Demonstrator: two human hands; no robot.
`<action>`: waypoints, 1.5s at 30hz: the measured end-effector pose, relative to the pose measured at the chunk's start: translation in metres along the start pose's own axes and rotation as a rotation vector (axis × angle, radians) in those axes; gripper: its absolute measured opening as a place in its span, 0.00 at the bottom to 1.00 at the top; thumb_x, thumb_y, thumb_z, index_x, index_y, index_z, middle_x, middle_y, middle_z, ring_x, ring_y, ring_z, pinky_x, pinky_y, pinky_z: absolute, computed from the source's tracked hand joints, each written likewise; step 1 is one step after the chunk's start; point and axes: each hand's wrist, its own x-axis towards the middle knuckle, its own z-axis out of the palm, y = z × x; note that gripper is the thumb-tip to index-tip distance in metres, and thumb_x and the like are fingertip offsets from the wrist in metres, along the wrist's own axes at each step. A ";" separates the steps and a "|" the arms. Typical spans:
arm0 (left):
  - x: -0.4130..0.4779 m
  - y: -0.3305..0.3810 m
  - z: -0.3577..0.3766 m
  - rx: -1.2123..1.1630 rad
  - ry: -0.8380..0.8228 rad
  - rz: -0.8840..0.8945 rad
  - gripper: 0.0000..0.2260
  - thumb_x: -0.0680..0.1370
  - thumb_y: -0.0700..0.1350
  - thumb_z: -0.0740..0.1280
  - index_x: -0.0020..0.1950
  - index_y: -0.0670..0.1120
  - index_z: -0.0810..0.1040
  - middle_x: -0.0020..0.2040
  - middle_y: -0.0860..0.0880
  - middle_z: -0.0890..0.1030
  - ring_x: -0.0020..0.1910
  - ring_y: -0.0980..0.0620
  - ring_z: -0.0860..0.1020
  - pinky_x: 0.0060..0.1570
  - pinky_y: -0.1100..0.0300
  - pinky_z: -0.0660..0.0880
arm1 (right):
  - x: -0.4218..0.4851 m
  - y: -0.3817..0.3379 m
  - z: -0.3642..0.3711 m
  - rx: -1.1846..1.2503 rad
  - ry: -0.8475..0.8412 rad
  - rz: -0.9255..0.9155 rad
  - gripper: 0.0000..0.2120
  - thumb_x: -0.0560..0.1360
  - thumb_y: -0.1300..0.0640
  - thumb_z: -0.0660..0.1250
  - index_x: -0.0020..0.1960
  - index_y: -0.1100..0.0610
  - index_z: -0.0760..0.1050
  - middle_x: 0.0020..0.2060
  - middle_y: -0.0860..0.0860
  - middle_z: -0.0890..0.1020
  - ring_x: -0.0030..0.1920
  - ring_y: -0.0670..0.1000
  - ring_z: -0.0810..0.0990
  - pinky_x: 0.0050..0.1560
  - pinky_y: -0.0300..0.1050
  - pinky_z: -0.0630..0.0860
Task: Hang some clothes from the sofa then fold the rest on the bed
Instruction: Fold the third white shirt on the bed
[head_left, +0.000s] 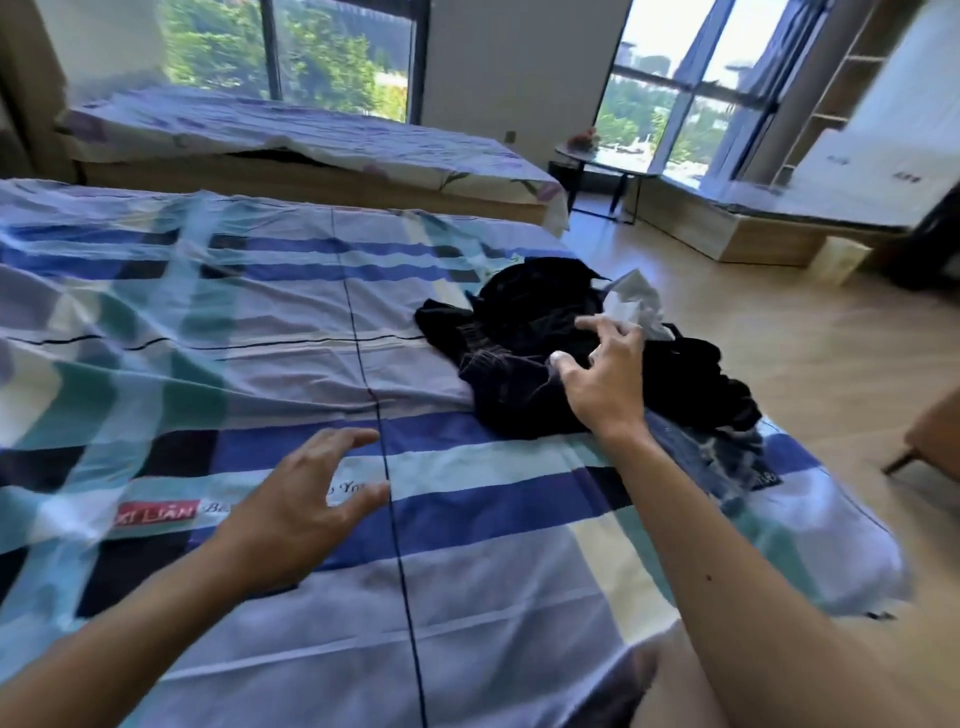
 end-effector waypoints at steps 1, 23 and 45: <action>0.000 0.000 0.003 0.005 -0.009 -0.003 0.24 0.78 0.54 0.69 0.72 0.51 0.72 0.67 0.57 0.74 0.65 0.61 0.71 0.60 0.67 0.63 | 0.005 0.010 -0.001 -0.047 -0.020 0.020 0.18 0.71 0.52 0.75 0.60 0.51 0.78 0.65 0.54 0.66 0.67 0.57 0.72 0.71 0.51 0.70; 0.002 -0.027 0.006 0.115 -0.085 -0.066 0.26 0.79 0.62 0.63 0.75 0.57 0.65 0.70 0.60 0.70 0.71 0.57 0.67 0.71 0.56 0.65 | 0.021 0.009 0.069 -0.345 -0.157 -0.261 0.24 0.65 0.58 0.59 0.60 0.55 0.80 0.49 0.50 0.80 0.54 0.57 0.77 0.57 0.55 0.71; -0.012 -0.028 -0.001 0.144 -0.117 -0.112 0.25 0.78 0.63 0.62 0.74 0.59 0.65 0.69 0.62 0.69 0.69 0.58 0.68 0.70 0.56 0.65 | 0.041 0.021 0.013 -0.450 0.230 0.069 0.16 0.68 0.50 0.74 0.55 0.49 0.78 0.66 0.58 0.68 0.68 0.63 0.68 0.69 0.61 0.66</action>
